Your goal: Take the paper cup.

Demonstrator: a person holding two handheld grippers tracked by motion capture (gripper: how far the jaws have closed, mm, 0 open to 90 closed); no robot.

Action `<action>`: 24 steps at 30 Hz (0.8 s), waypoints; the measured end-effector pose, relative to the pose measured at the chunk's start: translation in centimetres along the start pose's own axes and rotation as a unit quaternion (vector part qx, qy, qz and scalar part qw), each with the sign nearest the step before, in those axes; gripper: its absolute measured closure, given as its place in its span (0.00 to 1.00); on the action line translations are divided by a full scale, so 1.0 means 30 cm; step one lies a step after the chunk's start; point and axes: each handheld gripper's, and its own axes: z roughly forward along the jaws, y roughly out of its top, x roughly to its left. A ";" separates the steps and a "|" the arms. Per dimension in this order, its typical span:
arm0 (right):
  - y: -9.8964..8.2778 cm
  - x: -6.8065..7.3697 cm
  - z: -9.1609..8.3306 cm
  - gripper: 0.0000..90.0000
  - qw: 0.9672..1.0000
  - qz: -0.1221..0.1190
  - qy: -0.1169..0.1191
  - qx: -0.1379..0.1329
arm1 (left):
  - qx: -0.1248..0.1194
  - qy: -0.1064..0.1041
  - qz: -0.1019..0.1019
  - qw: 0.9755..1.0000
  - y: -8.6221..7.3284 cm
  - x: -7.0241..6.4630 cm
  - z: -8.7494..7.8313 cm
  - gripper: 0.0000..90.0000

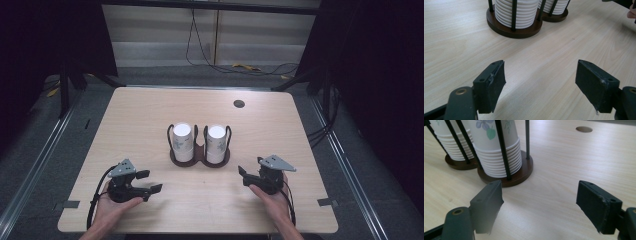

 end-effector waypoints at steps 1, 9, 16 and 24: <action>0.000 -0.001 -0.001 0.23 1.000 0.005 0.008 0.000 | -0.002 -0.001 -0.002 1.000 0.001 0.000 0.000 0.27; -0.004 0.016 0.016 0.24 0.999 -0.007 0.049 0.015 | 0.000 -0.010 0.010 1.000 0.016 -0.003 0.009 0.29; 0.002 0.028 0.023 0.28 0.998 -0.012 0.067 0.001 | 0.000 -0.013 0.011 1.000 0.015 -0.008 0.017 0.30; 0.033 0.041 0.029 0.29 0.995 -0.009 0.102 0.017 | 0.005 -0.006 0.023 1.000 0.013 -0.022 0.006 0.31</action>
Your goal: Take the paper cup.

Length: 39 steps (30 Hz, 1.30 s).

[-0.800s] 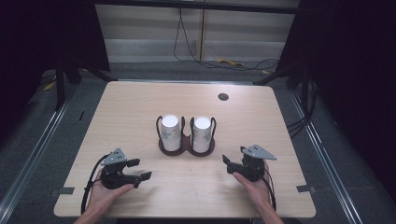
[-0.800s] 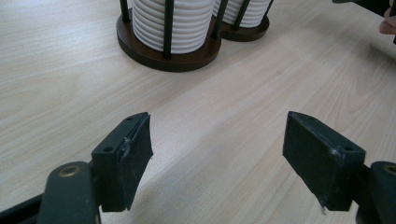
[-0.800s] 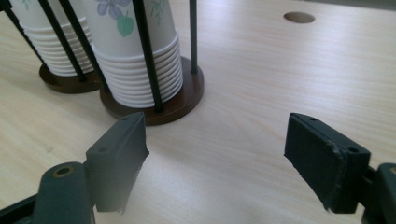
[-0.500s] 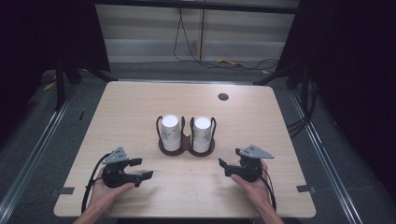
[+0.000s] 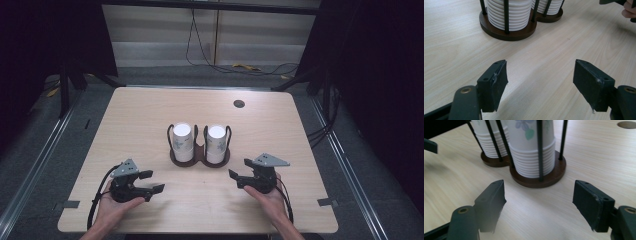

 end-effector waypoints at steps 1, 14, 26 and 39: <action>0.010 0.007 0.003 0.30 1.000 -0.008 0.011 0.004 | -0.004 -0.002 -0.001 1.000 0.000 -0.002 0.001 0.31; 0.054 0.050 -0.006 0.40 0.998 -0.016 0.053 0.020 | -0.003 -0.005 0.005 1.000 0.000 -0.009 -0.010 0.30; 0.116 0.095 0.018 0.44 0.995 -0.031 0.093 0.012 | -0.002 -0.004 0.010 1.000 0.001 -0.014 -0.016 0.29; 0.216 0.129 0.025 0.49 0.989 -0.045 0.138 -0.015 | 0.008 -0.002 0.017 1.000 -0.001 -0.013 -0.012 0.29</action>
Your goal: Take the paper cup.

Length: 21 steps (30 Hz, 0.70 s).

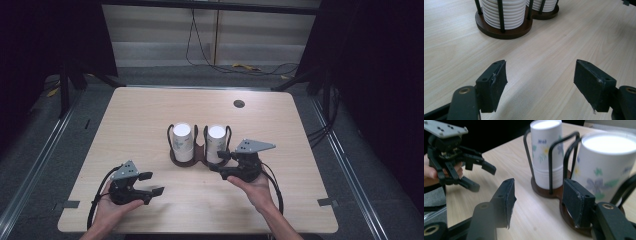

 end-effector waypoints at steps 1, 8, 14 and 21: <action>0.012 0.002 0.003 0.49 1.000 -0.003 0.003 -0.001 | 0.000 -0.001 -0.001 1.000 0.000 -0.001 0.000 0.29; 0.089 -0.004 0.033 0.49 1.000 -0.017 0.019 -0.003 | -0.002 -0.001 0.006 1.000 0.001 -0.007 0.001 0.30; 0.157 -0.018 0.079 0.48 0.999 -0.029 0.024 0.009 | 0.000 -0.003 0.007 1.000 0.002 -0.007 -0.001 0.30; 0.223 -0.027 0.142 0.43 0.998 -0.044 0.030 0.034 | -0.003 -0.004 0.003 1.000 0.001 -0.005 -0.006 0.30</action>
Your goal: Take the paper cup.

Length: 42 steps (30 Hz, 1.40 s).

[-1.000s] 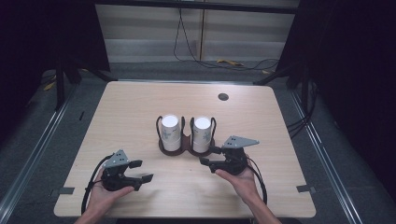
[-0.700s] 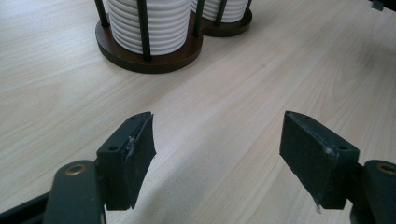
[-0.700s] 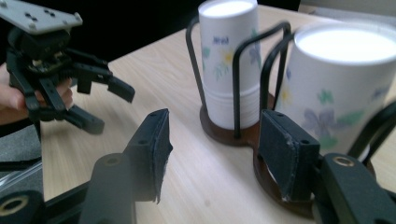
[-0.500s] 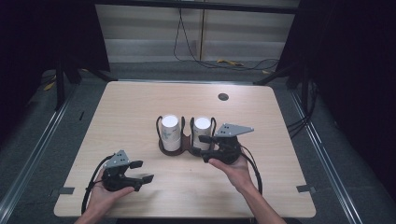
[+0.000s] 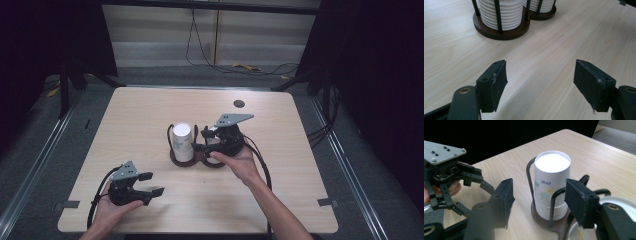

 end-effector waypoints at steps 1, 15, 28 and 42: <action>0.011 0.000 0.007 0.42 1.000 -0.005 0.001 0.003 | -0.002 0.000 -0.003 1.000 0.000 0.000 0.000 0.30; 0.108 -0.027 0.106 0.40 0.998 -0.022 -0.019 0.058 | -0.006 0.004 -0.003 1.000 0.003 0.007 -0.012 0.29; 0.171 -0.053 0.176 0.35 0.993 -0.031 -0.014 0.113 | -0.008 0.004 -0.005 1.000 0.002 0.012 -0.017 0.30; 0.205 -0.069 0.244 0.31 0.983 -0.043 -0.007 0.177 | -0.008 0.006 -0.003 1.000 0.002 0.013 -0.019 0.30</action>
